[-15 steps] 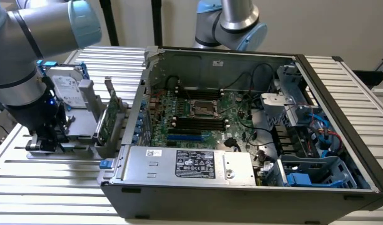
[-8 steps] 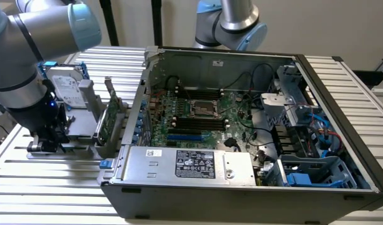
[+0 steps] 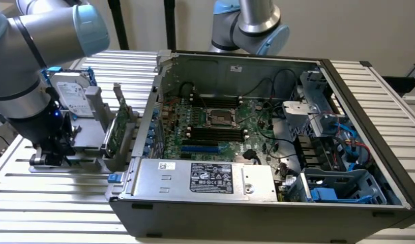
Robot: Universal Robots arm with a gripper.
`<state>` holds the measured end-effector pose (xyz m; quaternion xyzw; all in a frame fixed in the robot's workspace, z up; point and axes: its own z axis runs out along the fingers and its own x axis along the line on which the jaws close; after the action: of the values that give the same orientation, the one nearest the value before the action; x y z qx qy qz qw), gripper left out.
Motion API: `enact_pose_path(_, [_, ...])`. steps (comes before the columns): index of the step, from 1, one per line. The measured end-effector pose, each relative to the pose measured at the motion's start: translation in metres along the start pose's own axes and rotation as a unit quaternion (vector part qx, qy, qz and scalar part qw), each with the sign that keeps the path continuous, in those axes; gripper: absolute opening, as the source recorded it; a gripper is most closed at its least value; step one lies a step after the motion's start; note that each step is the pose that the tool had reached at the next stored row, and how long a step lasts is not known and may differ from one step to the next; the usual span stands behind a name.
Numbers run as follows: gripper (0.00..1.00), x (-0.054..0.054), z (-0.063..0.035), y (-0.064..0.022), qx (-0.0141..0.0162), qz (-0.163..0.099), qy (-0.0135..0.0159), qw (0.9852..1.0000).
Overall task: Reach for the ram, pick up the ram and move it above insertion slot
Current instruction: 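Pick up the ram and move it above insertion slot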
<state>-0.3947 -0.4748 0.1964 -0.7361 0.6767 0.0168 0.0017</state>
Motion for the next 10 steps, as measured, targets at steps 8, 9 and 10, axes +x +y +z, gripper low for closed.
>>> enact_pose_path(8, [0.16,0.0011,0.0002,0.0001,0.0001,0.0,-0.0001,1.0])
enact_pose_path(9, [0.16,0.0011,0.0002,0.0001,0.0001,0.0,-0.0001,1.0])
enact_pose_path(10, [0.14,0.0011,0.0002,0.0001,0.0001,0.0,-0.0001,1.0])
